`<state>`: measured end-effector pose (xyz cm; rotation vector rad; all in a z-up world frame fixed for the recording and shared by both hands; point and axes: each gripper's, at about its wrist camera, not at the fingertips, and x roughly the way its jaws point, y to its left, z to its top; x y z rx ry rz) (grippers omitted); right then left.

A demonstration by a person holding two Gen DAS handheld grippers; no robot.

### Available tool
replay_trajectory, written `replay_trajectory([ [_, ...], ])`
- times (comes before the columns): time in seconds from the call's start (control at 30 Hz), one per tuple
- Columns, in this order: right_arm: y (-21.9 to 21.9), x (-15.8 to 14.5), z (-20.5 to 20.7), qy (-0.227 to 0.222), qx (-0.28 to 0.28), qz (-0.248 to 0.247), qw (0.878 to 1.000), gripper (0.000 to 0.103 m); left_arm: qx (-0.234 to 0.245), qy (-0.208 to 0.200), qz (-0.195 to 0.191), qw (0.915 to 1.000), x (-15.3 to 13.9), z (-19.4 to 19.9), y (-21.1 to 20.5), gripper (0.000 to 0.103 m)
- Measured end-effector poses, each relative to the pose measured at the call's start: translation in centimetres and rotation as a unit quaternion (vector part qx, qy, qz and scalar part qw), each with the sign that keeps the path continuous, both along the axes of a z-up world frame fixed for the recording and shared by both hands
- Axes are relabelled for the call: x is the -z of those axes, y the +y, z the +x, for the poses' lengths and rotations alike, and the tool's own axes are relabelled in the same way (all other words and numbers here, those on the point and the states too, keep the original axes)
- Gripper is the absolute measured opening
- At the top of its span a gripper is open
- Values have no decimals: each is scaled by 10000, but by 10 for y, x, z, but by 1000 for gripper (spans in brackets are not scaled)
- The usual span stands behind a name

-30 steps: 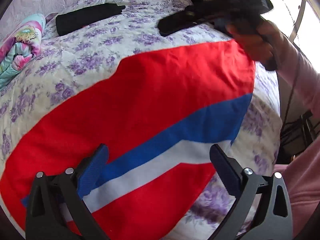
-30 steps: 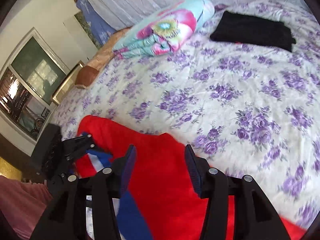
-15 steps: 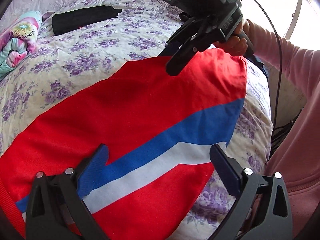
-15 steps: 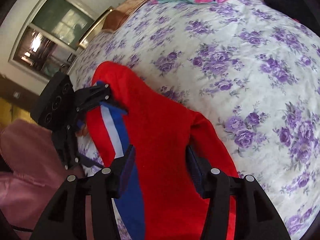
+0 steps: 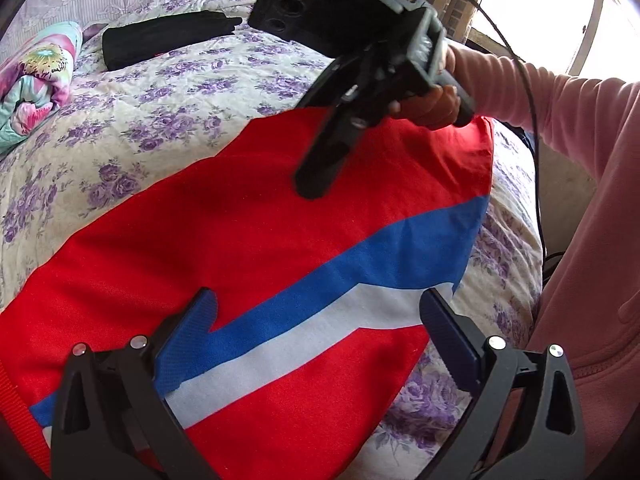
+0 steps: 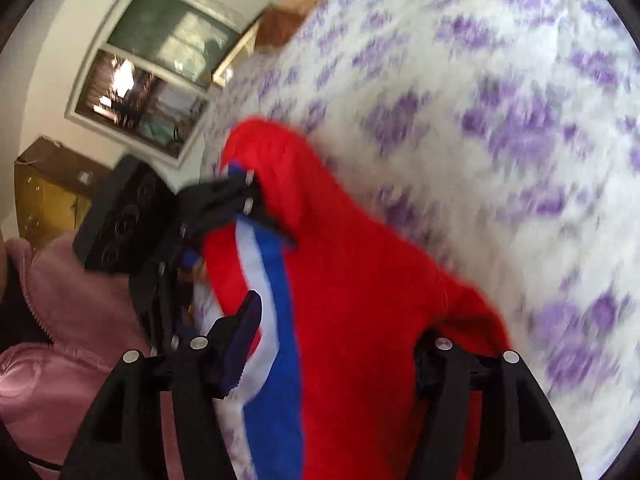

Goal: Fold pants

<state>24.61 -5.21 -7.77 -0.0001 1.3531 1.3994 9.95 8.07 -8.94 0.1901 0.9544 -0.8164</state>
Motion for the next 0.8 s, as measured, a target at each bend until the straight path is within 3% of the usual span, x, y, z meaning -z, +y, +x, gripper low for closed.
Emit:
replay_trajectory([
  [0.07, -8, -4, 13, -41, 360, 303, 9989, 60, 2, -11, 16, 10000, 1, 0, 0, 98],
  [0.13, -17, -1, 24, 91, 612, 536, 9966, 45, 4, -34, 60, 10000, 2, 0, -2, 98],
  [0.33, -43, 18, 38, 359, 1126, 417, 9921, 22, 10, -50, 88, 9999, 3, 2, -2, 98],
  [0.47, -66, 11, 42, -107, 1653, -17, 9862, 27, -2, -63, 135, 9999, 4, 2, -3, 98],
  [0.5, -77, 3, 42, -417, 1966, -220, 9793, 46, -9, -68, 150, 9999, 4, 2, -3, 98],
  [0.53, -83, -3, 42, -628, 2165, -312, 9738, 51, -18, -75, 164, 9998, 3, 1, -3, 98],
  [0.6, -94, -24, 29, -1049, 2563, -453, 9598, 51, -39, -85, 172, 9998, 3, 0, -3, 98],
  [0.7, -99, -48, -15, -1335, 2813, 189, 9501, 51, -93, -30, 9, 10000, -2, 0, 3, 98],
  [0.8, -87, -43, -58, -1565, 2772, 314, 9475, 51, -122, 17, -268, 9996, -8, -1, 11, 98],
])
